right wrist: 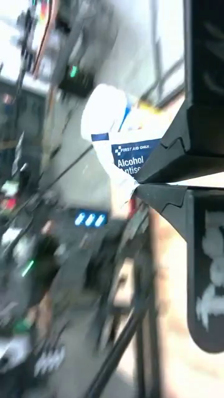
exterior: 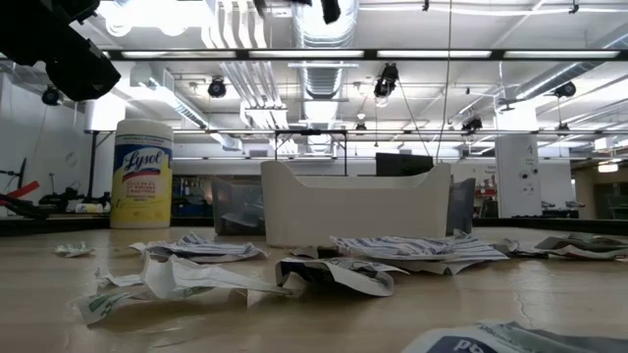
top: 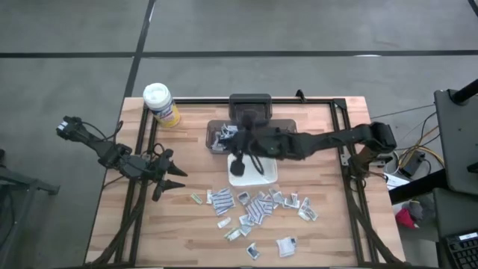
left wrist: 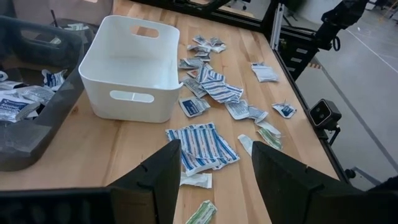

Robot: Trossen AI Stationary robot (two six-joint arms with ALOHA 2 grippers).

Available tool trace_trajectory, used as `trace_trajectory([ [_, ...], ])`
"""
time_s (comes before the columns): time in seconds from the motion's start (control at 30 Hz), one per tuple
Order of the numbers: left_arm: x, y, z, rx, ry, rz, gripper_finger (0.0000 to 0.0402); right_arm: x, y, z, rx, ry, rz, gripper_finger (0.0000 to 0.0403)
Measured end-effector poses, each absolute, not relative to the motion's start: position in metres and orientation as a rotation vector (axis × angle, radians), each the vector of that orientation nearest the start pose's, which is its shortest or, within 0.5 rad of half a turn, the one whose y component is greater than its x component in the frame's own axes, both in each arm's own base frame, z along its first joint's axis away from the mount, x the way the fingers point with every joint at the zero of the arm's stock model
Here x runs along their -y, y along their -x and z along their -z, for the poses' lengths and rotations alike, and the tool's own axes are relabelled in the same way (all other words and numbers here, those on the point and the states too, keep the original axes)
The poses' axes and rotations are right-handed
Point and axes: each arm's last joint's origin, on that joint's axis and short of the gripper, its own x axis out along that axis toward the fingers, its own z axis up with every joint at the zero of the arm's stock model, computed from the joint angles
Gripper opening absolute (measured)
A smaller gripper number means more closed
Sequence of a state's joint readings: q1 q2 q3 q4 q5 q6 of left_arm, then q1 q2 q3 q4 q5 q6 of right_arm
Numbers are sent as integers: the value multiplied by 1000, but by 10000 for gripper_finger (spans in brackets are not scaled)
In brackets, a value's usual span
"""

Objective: Pick & Place First Aid Supplies
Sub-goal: Put the alcohol pad into the bottom left black bin

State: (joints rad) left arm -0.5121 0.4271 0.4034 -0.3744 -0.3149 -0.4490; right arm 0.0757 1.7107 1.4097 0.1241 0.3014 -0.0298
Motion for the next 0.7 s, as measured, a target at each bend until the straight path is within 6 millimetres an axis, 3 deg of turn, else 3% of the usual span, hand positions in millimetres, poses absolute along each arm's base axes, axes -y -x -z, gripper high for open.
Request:
trace_trajectory([
  [0.33,46,-104,-230,-374,280,27,190,42,-391,-307,-468,67,408,8],
  [0.7,40,-104,-232,-305,251,-174,190,74,-384,-293,-587,-29,280,8],
])
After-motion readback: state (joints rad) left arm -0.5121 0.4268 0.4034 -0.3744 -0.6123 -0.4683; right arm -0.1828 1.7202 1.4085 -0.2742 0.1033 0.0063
